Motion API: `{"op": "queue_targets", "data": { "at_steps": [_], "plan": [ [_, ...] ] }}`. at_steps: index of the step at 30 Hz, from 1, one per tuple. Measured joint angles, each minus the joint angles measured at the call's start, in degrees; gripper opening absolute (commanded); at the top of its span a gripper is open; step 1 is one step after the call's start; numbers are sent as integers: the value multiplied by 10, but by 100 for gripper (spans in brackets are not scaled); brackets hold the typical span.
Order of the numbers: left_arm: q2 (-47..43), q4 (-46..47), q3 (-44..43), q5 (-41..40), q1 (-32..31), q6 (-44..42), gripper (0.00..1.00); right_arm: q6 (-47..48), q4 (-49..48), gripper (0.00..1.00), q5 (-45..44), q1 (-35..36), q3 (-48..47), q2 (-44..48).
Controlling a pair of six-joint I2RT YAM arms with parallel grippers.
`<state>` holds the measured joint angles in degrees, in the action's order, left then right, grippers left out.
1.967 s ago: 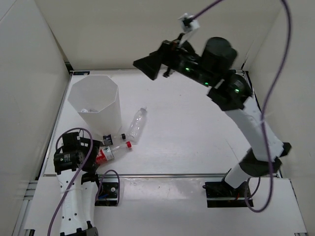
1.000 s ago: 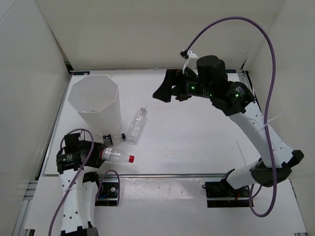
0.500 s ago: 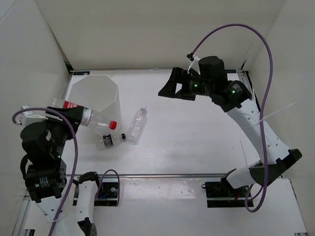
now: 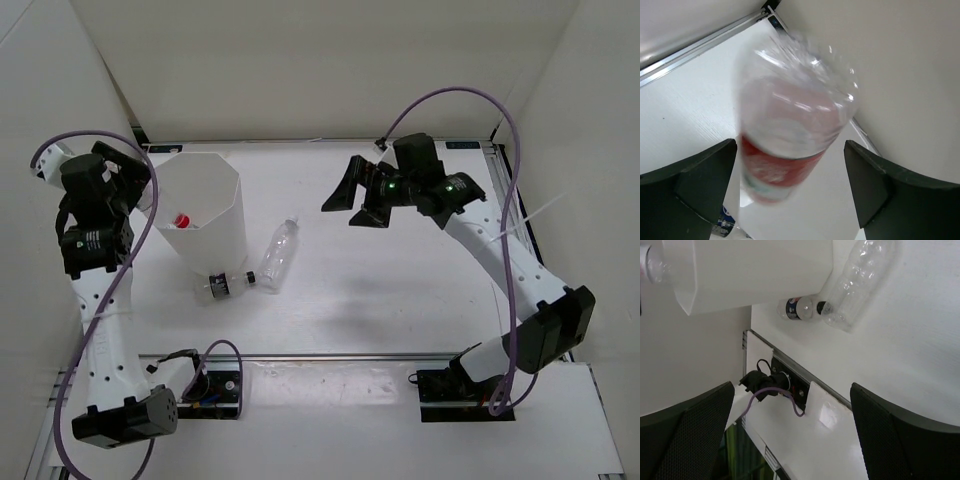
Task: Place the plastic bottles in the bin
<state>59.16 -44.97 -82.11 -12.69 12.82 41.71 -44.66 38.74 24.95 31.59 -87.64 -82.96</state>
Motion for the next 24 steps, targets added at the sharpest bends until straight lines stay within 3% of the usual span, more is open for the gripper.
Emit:
{"op": "queue_targets", "data": {
  "at_steps": [5,10,17,20,24],
  "plan": [
    [-1,4,-12,-15,-15,-30,100,-16,-56,100,17,17,56,-43],
    [-46,-10,-62,-31,-26,-67,100,-30,-81,100,18,34,36,-185],
    [-173,-110,-54,-41,-29,-68,100,-49,-66,100,-9,69,-127,-387],
    [-204,-173,-42,-49,-29,-56,100,-57,-64,100,-9,81,-215,-458],
    [-217,-250,-32,-54,-29,-48,100,-77,-63,100,-3,90,-255,-516]
  ]
}}
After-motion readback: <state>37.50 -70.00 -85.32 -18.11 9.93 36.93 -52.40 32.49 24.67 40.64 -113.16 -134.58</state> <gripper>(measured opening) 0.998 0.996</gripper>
